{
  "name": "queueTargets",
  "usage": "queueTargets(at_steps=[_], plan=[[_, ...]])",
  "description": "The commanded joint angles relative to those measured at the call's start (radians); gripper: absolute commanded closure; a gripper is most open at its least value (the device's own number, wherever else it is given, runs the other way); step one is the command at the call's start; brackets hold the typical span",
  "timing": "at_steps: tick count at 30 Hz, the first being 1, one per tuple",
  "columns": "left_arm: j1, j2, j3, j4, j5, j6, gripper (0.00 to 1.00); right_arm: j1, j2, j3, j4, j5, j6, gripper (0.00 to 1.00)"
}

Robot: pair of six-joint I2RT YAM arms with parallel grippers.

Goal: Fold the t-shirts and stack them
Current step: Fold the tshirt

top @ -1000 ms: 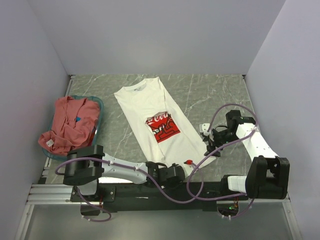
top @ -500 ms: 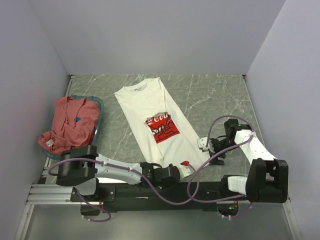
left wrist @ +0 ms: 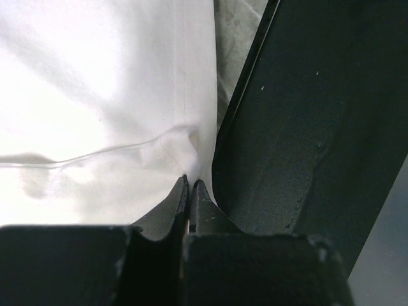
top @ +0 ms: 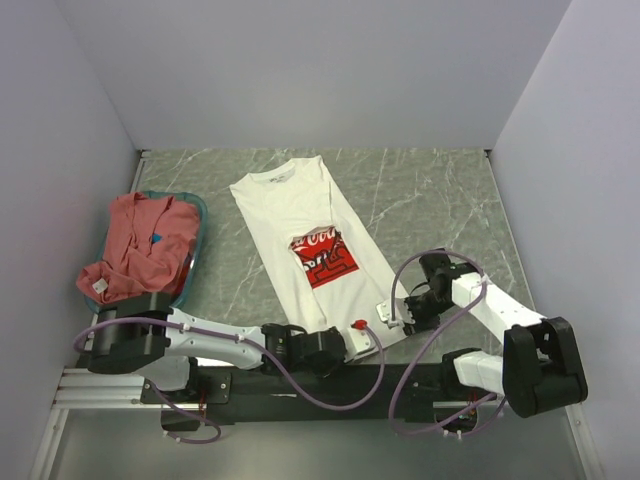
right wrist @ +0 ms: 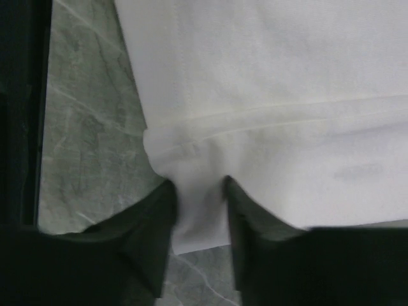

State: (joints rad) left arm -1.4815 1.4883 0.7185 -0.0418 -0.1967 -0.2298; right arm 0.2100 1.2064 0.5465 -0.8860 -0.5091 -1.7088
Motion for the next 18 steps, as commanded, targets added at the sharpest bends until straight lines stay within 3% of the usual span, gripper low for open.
queueTargets(at_steps=[1,3,5,6,13,18], plan=[[0.012,-0.048,-0.025,0.072,0.063,-0.002,0.99,0.022,0.012,-0.056,0.156,0.093,0.028,0.63],[0.026,-0.063,-0.037,0.088,0.077,-0.002,0.99,0.023,0.012,-0.040,0.147,0.077,0.040,0.70],[0.047,-0.074,-0.057,0.097,0.100,0.000,0.99,0.023,0.005,-0.020,0.121,0.058,0.055,0.84],[0.058,-0.089,-0.063,0.100,0.111,0.004,0.99,0.023,0.002,0.001,0.111,0.046,0.070,1.00],[0.220,-0.204,-0.084,0.079,0.189,0.072,0.99,0.025,0.025,0.211,-0.019,-0.086,0.187,1.00],[0.371,-0.234,-0.047,0.068,0.233,0.127,0.99,0.052,0.198,0.493,-0.041,-0.077,0.382,1.00]])
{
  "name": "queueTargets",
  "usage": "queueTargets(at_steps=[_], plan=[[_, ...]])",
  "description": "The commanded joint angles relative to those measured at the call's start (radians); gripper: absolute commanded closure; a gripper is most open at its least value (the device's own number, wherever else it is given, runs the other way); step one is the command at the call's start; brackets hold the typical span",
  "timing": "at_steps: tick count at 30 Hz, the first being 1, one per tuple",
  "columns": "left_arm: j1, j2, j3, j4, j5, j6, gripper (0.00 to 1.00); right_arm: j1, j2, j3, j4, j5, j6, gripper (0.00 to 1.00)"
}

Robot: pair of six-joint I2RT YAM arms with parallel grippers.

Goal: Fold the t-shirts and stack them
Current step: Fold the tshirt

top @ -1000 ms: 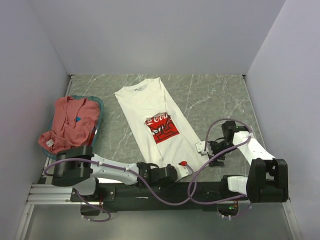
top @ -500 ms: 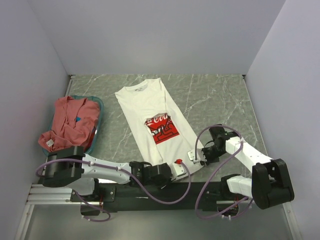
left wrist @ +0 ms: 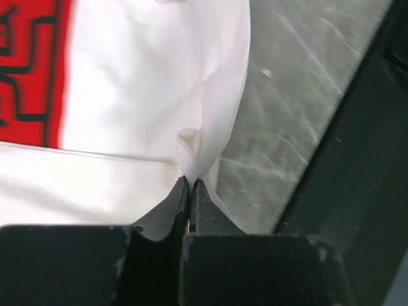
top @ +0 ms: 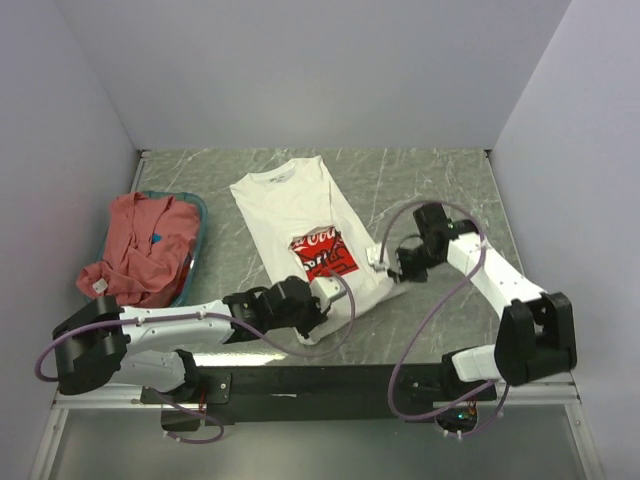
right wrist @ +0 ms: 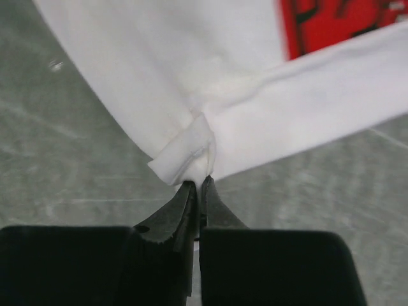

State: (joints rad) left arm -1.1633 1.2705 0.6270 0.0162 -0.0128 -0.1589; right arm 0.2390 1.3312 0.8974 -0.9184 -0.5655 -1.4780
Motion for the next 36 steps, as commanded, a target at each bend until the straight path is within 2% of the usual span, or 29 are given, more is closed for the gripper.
queueTargets(at_steps=[1,4,8,13,17,23,36], plan=[[0.106,-0.007,0.054,0.010,0.048,0.055,0.99,0.037,0.138,0.182,0.010,-0.011,0.183,1.00],[0.180,0.024,0.066,0.037,0.066,0.056,0.99,0.068,0.245,0.340,0.053,0.027,0.300,1.00],[0.299,0.076,0.103,0.039,0.048,0.088,0.99,0.117,0.472,0.588,0.061,0.075,0.438,1.00],[0.479,0.079,0.103,0.099,0.051,0.082,0.99,0.134,0.660,0.782,0.076,0.110,0.538,1.00],[0.577,0.139,0.166,0.108,0.066,0.096,0.99,0.134,0.744,0.906,0.090,0.139,0.602,1.00],[0.669,0.256,0.287,0.077,0.102,0.137,0.99,0.138,0.807,0.983,0.122,0.156,0.647,1.00],[0.737,0.326,0.341,0.038,0.109,0.148,0.99,0.161,0.907,1.100,0.179,0.208,0.740,1.00]])
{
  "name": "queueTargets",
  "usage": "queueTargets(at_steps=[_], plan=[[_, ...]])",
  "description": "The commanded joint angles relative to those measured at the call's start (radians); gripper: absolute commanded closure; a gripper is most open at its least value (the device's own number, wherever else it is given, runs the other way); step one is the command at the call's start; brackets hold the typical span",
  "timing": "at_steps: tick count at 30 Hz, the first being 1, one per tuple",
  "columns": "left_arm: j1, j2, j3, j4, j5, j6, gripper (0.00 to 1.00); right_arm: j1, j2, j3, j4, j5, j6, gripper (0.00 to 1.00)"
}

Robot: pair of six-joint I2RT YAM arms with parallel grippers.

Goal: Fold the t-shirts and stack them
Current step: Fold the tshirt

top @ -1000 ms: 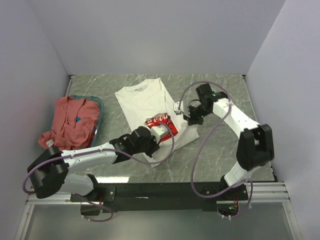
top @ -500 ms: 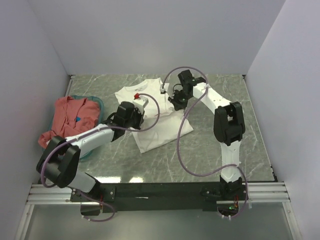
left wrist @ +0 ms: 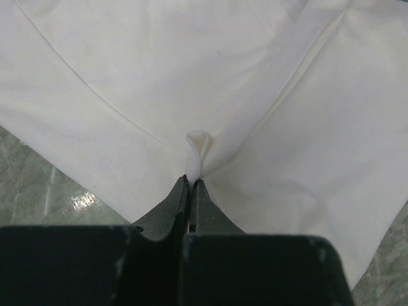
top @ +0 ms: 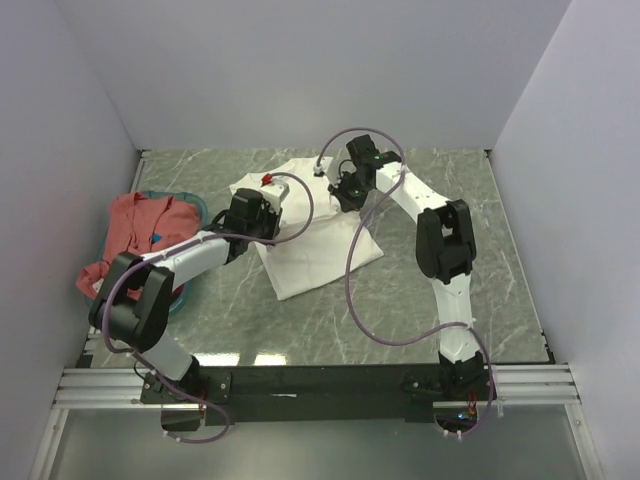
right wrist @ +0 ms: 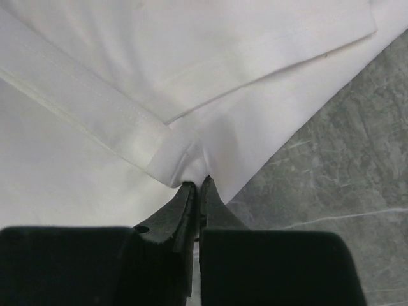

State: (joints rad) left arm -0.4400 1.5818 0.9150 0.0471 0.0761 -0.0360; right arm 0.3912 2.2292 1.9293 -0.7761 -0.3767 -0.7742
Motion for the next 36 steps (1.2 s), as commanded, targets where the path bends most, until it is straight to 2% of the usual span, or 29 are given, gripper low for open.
queueTargets(at_steps=[1,30,34,35,36], plan=[[0.018,0.021,0.056,0.004,0.022,0.025,0.99,0.009,0.020,0.083,0.038,0.025,0.044,1.00],[0.069,0.096,0.084,-0.013,0.044,0.012,0.99,0.044,0.098,0.155,0.075,0.088,0.081,1.00],[0.083,0.115,0.087,0.005,0.044,-0.001,0.99,0.052,0.107,0.166,0.092,0.101,0.107,0.95],[0.086,0.116,0.091,0.008,0.034,-0.007,0.99,0.051,0.107,0.166,0.104,0.123,0.121,0.90],[0.086,0.119,0.091,0.011,0.010,-0.011,0.88,0.054,0.107,0.163,0.142,0.143,0.140,0.84]])
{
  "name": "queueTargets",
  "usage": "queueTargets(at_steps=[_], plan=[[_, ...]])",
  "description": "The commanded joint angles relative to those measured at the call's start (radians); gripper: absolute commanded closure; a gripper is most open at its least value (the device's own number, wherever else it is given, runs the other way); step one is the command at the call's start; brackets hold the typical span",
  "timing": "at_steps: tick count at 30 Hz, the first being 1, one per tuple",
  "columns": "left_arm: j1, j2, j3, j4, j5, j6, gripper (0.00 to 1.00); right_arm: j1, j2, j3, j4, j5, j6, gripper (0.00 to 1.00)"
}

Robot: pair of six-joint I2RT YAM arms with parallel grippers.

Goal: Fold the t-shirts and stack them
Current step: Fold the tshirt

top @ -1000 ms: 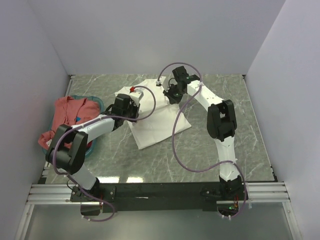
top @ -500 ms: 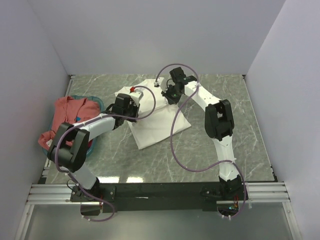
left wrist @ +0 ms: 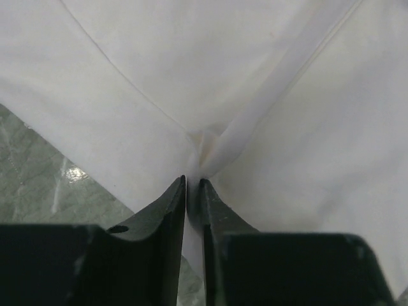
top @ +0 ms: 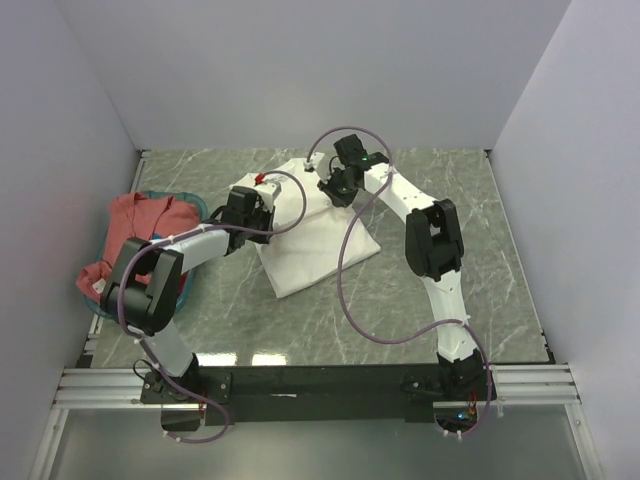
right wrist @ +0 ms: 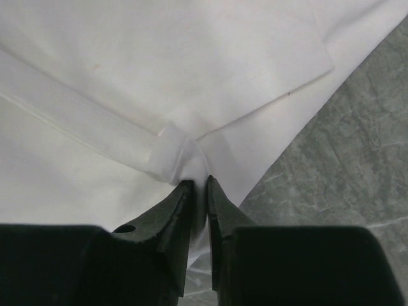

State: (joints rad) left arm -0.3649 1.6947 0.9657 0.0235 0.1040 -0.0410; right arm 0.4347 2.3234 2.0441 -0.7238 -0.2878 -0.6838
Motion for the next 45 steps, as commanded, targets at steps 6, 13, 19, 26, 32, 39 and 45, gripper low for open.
queueTargets(at_steps=[6,13,19,26,32,39,45], plan=[[0.021,-0.090,0.036,0.093,-0.286,-0.046,0.34,-0.008,-0.050,0.010,0.188,0.125,0.184,0.35],[0.058,-0.412,-0.013,0.014,-0.215,0.030,0.01,-0.142,-0.211,-0.117,0.085,-0.258,0.045,0.30],[-0.087,-0.594,-0.166,-0.143,0.117,0.237,0.03,-0.189,-0.421,-0.432,-0.180,-0.497,-0.578,0.31],[-0.477,-0.642,-0.395,-0.103,-0.079,0.360,0.11,-0.186,-0.636,-0.814,0.015,-0.413,-0.859,0.25],[-0.559,-0.501,-0.414,-0.059,-0.254,0.369,0.17,-0.156,-0.615,-0.863,0.102,-0.363,-0.835,0.25],[-0.557,-0.365,-0.397,0.029,-0.336,0.411,0.22,-0.125,-0.592,-0.855,0.132,-0.335,-0.801,0.27],[-0.551,-0.241,-0.357,0.039,-0.391,0.405,0.55,-0.120,-0.595,-0.877,0.127,-0.315,-0.826,0.27]])
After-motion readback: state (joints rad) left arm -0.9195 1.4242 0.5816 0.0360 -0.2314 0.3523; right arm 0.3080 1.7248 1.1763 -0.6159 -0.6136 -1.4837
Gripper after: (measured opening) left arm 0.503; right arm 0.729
